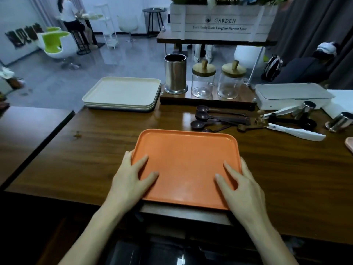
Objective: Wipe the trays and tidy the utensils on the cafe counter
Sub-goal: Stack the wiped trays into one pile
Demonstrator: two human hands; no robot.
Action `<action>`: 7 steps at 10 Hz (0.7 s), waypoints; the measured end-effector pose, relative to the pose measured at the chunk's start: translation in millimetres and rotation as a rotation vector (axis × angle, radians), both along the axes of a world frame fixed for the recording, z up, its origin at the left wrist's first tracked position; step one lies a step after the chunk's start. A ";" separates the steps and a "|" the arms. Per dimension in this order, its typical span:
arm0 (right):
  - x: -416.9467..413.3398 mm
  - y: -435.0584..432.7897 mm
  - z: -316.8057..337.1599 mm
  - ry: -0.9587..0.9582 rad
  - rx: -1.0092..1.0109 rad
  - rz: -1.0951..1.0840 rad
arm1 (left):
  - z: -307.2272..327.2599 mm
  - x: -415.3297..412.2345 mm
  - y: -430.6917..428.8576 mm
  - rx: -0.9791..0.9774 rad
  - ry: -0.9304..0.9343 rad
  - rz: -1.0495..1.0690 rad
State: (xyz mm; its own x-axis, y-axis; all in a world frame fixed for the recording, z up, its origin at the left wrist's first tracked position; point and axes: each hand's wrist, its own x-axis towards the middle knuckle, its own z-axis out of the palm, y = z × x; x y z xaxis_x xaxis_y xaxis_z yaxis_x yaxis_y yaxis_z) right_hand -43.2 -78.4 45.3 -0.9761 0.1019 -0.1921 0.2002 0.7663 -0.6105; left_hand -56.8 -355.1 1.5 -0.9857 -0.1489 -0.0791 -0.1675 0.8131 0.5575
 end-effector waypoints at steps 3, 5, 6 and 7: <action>-87.9 -81.0 -31.7 0.168 0.016 0.242 | 15.2 -34.2 -91.9 -0.040 0.112 0.214; -141.4 -145.7 -20.6 0.195 0.033 0.339 | 36.6 -77.5 -156.6 -0.065 0.208 0.276; -174.9 -181.1 -14.7 0.216 -0.002 0.335 | 42.3 -113.5 -191.5 -0.081 0.240 0.288; -213.2 -213.2 -7.5 0.215 -0.010 0.291 | 41.8 -158.9 -226.7 -0.068 0.229 0.246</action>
